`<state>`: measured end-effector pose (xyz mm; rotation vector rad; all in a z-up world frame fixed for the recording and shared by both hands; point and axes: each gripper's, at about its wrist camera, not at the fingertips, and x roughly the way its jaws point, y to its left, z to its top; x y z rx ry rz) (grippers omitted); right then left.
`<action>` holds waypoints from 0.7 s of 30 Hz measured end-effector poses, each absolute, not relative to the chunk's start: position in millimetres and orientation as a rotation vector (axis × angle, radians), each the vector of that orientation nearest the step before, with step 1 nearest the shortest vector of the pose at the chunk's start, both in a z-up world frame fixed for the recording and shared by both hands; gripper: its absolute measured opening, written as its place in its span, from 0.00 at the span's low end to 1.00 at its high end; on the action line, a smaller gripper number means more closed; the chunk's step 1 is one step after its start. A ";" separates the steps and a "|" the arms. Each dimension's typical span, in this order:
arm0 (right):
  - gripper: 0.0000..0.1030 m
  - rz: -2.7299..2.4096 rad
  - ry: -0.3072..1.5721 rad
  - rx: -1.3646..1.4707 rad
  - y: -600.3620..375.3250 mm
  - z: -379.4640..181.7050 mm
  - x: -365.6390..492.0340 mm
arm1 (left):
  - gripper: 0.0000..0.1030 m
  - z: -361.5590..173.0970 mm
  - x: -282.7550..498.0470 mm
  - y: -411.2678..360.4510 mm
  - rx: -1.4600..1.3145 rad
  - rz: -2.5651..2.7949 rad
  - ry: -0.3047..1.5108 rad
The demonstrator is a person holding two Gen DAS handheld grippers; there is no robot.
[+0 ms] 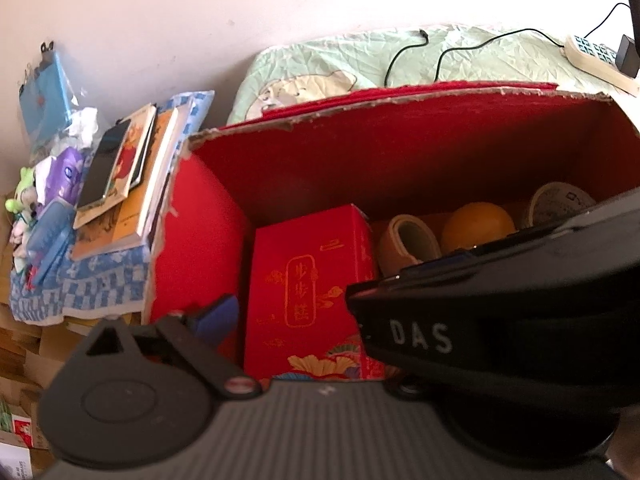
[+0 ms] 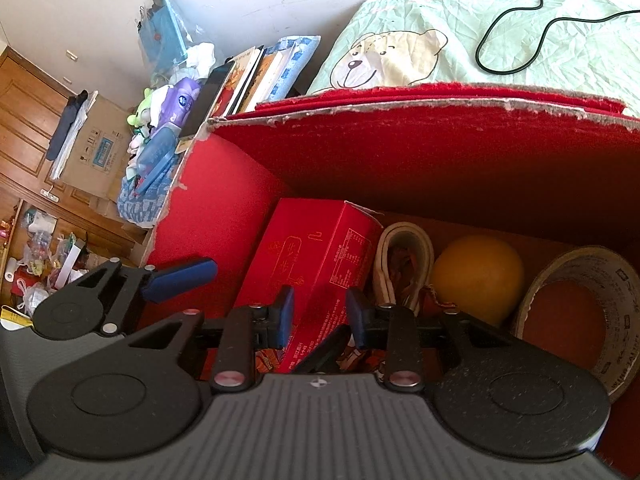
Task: Organize objects
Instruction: 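Open the right gripper to release the gift box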
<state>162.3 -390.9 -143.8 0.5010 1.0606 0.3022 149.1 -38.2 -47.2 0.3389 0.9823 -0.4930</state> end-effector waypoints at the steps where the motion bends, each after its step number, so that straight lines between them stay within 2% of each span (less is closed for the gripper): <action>1: 0.32 0.301 1.061 0.501 -390.9 -143.9 162.4 | 0.94 -47.4 148.7 -38.1 0.341 -0.495 0.981; 21: 0.32 0.256 1.046 0.500 -393.1 -143.4 159.4 | 0.94 -54.2 148.7 -37.9 0.345 -0.519 0.987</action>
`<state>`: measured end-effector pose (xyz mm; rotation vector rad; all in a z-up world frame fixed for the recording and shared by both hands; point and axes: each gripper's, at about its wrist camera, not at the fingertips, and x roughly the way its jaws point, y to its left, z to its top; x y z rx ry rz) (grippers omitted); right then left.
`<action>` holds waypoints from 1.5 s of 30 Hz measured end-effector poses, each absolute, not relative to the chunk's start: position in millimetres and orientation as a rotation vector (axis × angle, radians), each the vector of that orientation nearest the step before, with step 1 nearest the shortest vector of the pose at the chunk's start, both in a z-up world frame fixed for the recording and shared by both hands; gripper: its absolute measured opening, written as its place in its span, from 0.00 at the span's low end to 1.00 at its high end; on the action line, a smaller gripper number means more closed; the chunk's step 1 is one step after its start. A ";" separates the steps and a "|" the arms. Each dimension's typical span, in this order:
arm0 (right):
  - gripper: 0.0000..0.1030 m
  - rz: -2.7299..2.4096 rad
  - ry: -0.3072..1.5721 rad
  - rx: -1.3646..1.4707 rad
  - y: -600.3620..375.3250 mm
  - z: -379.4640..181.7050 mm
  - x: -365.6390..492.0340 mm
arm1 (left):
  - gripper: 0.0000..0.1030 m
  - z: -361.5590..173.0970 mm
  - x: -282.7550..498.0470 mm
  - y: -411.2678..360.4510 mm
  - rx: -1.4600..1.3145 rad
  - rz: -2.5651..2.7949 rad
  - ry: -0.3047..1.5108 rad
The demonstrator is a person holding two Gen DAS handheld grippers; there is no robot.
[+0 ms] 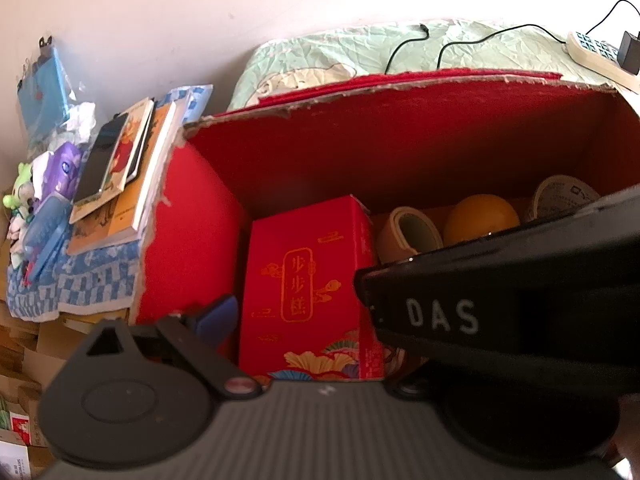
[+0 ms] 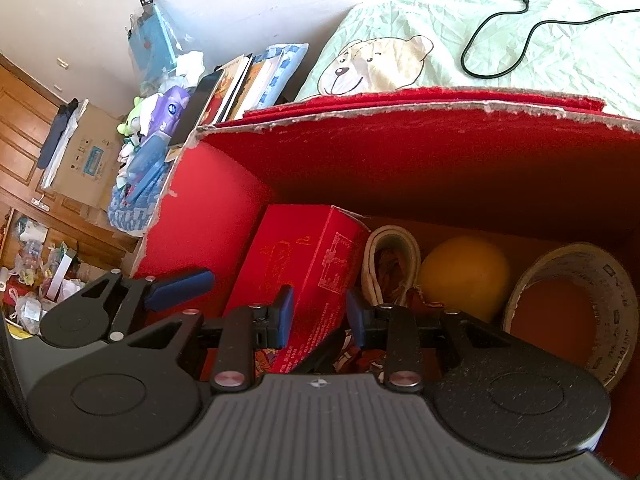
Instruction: Organize objects
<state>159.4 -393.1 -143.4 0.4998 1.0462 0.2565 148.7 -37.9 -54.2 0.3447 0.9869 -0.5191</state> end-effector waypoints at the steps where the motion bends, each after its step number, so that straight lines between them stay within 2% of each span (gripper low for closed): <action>1: 0.32 0.254 1.046 0.501 -393.4 -143.6 159.2 | 0.94 -54.4 148.7 -38.0 0.346 -0.520 0.986; 25: 0.32 0.123 1.003 0.466 -395.4 -140.2 152.9 | 0.94 -53.9 148.6 -36.2 0.335 -0.584 0.961; 45: 0.32 -0.148 0.863 0.357 -402.4 -116.2 114.9 | 0.94 -51.1 143.0 -33.9 0.331 -0.606 0.911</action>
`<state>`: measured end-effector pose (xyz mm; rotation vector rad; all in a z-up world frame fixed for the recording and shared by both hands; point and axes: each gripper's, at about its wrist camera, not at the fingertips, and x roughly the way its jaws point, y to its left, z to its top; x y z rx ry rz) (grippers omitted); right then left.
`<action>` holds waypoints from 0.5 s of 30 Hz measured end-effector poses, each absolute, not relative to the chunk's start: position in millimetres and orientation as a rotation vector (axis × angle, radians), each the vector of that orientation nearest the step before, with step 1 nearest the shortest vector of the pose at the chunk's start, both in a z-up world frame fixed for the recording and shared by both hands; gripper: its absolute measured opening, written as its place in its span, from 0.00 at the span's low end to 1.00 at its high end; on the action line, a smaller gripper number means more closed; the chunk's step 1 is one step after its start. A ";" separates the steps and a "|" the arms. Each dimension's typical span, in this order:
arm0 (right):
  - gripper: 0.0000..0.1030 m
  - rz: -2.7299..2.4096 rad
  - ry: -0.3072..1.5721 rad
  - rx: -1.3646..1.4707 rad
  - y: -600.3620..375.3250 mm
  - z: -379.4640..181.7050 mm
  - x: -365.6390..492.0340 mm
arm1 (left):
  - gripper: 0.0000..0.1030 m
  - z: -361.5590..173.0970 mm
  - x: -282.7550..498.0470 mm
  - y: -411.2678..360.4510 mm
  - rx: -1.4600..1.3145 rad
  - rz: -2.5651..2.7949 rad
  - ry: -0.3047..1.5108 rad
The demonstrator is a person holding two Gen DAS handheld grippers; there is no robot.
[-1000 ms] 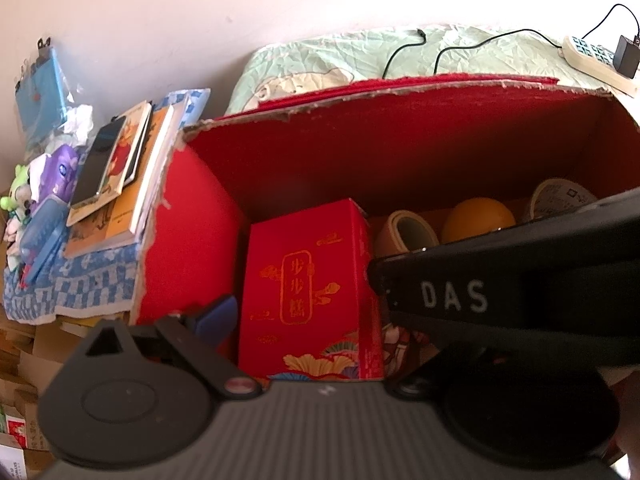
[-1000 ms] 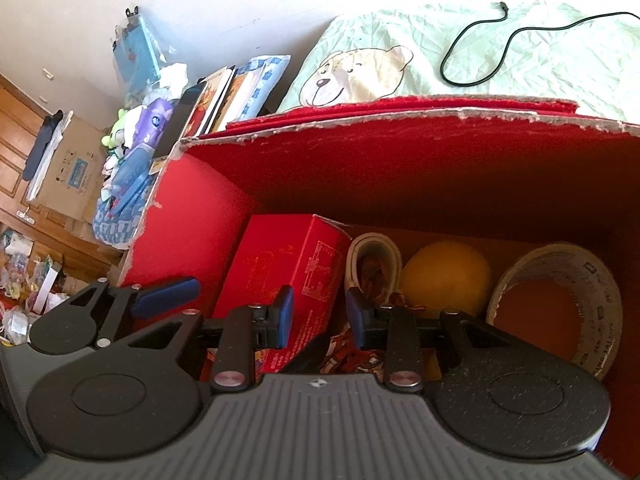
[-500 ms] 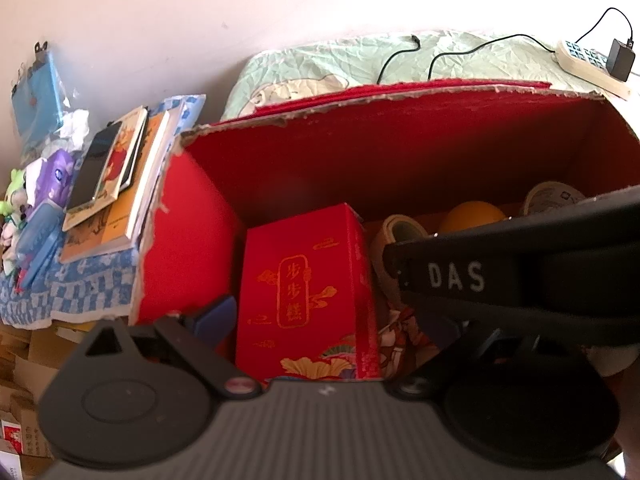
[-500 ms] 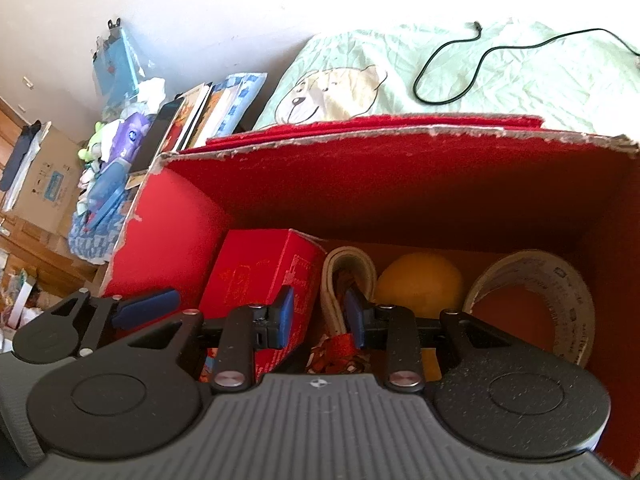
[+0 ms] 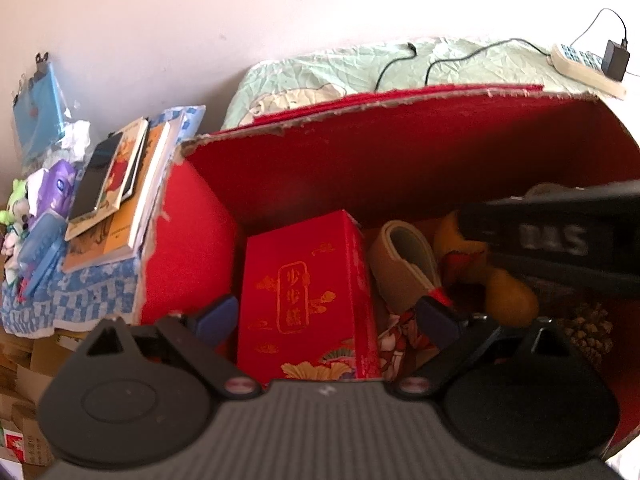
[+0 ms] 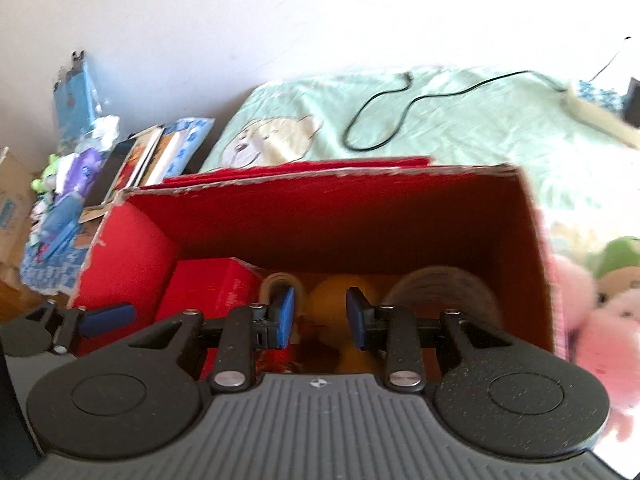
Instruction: Organize objects
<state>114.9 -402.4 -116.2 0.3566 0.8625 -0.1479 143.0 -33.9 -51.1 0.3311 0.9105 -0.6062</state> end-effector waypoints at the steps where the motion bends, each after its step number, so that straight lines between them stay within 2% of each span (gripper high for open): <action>1: 0.32 -0.176 0.856 0.359 -404.0 -114.5 110.7 | 0.94 -50.2 142.3 -33.7 0.332 -0.601 0.904; 15: 0.34 -0.322 0.762 0.303 -393.3 -89.1 60.5 | 0.96 -12.7 117.1 -12.0 0.255 -0.621 0.832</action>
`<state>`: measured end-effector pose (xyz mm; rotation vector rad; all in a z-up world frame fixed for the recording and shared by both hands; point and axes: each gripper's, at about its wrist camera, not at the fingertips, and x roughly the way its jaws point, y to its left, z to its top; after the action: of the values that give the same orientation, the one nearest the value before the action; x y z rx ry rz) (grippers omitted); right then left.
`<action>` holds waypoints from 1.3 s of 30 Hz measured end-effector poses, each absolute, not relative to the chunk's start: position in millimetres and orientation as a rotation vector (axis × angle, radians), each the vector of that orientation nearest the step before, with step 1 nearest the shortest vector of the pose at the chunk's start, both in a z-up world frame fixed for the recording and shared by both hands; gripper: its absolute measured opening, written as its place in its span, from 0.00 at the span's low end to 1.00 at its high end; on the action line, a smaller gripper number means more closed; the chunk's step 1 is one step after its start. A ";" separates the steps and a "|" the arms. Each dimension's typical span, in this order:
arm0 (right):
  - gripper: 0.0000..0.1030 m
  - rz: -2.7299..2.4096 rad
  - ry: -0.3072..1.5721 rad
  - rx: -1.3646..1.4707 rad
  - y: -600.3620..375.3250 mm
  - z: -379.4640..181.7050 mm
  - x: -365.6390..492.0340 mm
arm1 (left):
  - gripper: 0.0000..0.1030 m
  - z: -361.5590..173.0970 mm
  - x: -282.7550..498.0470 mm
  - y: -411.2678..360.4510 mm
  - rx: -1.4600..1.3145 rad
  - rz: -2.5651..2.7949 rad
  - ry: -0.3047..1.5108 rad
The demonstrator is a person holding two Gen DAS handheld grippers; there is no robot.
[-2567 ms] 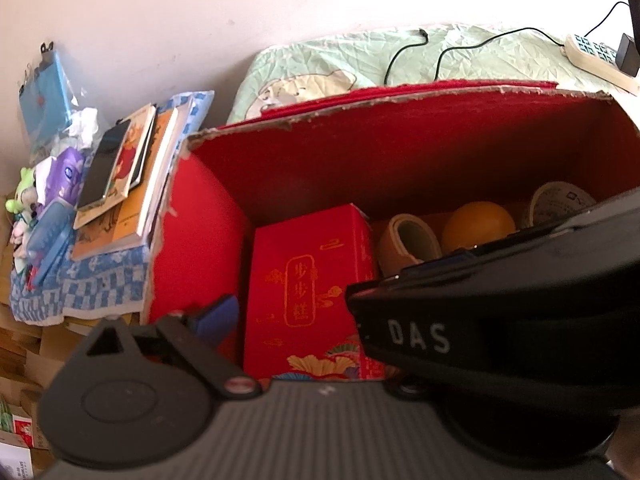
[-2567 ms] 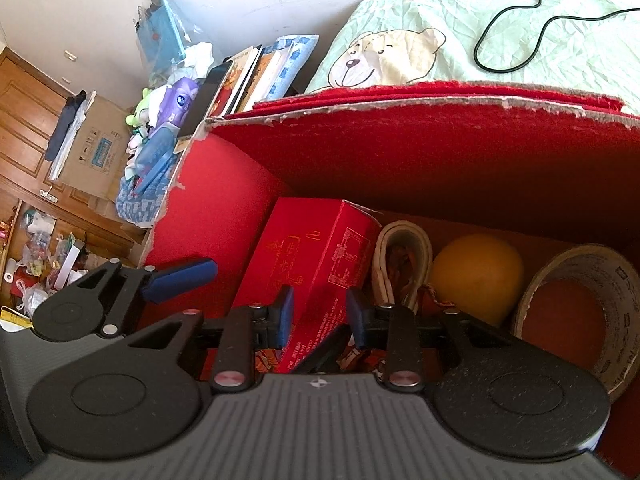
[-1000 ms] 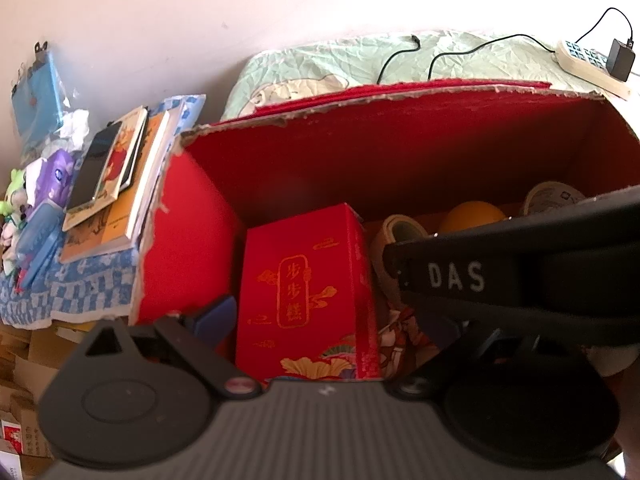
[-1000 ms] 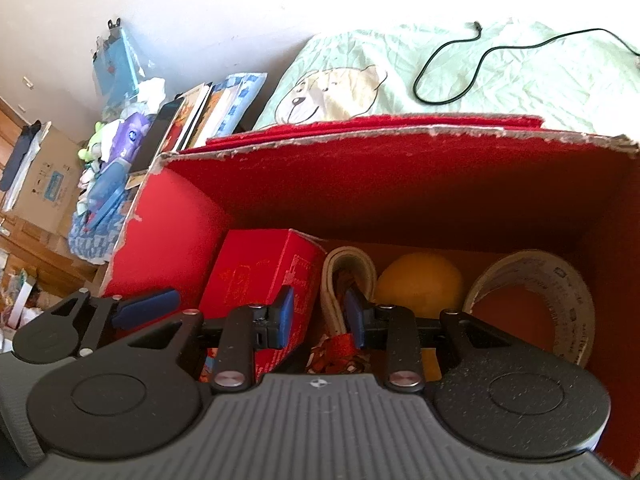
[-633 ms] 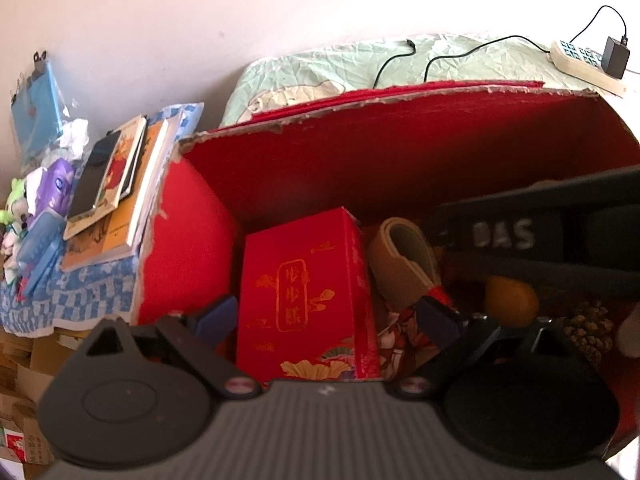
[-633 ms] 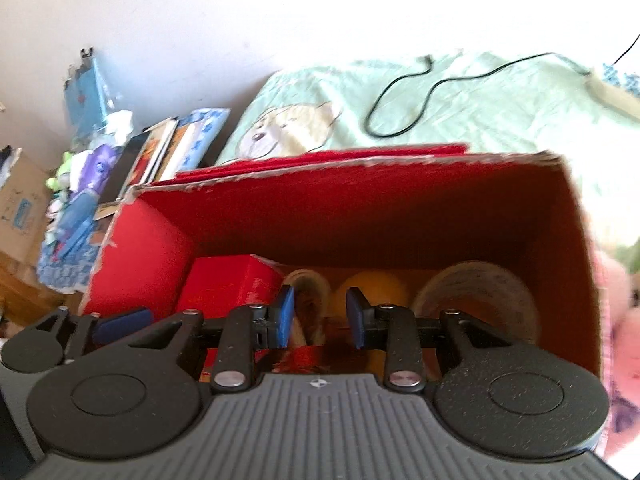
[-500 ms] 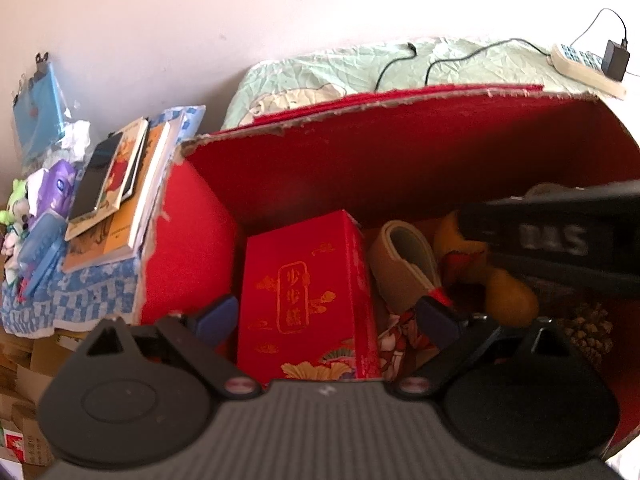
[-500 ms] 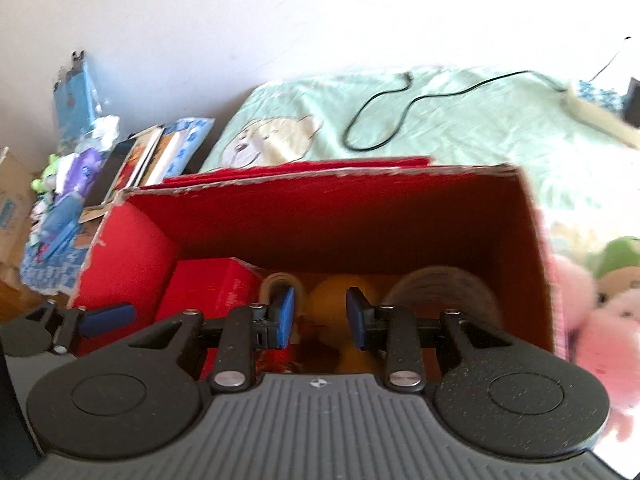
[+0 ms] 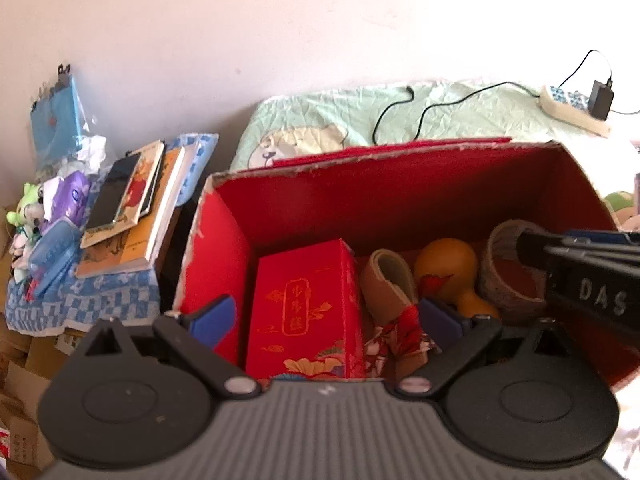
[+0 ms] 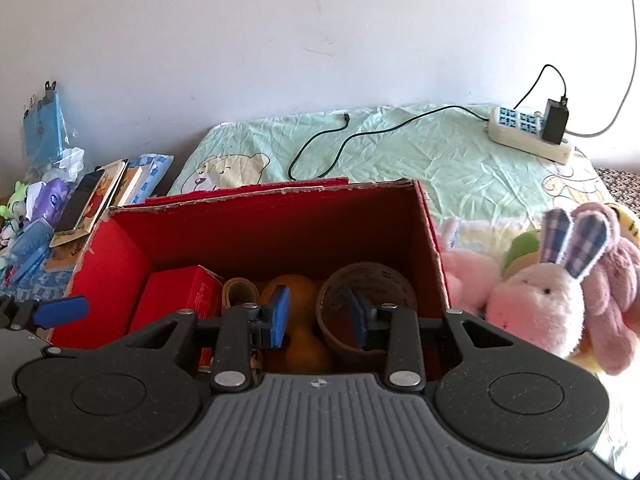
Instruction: Organize objects
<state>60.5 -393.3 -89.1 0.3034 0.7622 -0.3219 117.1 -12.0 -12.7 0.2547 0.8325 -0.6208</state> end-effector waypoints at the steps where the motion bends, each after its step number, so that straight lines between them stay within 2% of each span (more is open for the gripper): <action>1: 0.34 -0.332 0.758 0.305 -392.9 -87.6 57.9 | 0.96 -10.8 114.9 -10.8 0.249 -0.626 0.833; 12: 0.37 -0.408 0.709 0.309 -382.5 -75.9 29.9 | 0.96 -0.7 99.3 8.6 0.245 -0.648 0.828; 19: 0.50 -0.424 0.687 0.272 -373.2 -71.7 16.9 | 0.96 1.2 95.2 24.2 0.210 -0.686 0.859; 25: 0.51 -0.441 0.670 0.294 -370.1 -68.5 8.8 | 0.97 4.8 88.9 34.6 0.181 -0.688 0.837; 28: 0.55 -0.466 0.653 0.299 -369.0 -66.3 4.1 | 0.98 6.0 85.8 36.6 0.177 -0.683 0.820; 39: 0.56 -0.491 0.643 0.260 -361.6 -59.6 -10.6 | 0.98 8.2 80.2 38.6 0.194 -0.700 0.844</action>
<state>-10.6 -361.6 -59.6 0.2599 0.6433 -0.4913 80.2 38.6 8.2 0.1942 0.8441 -0.6997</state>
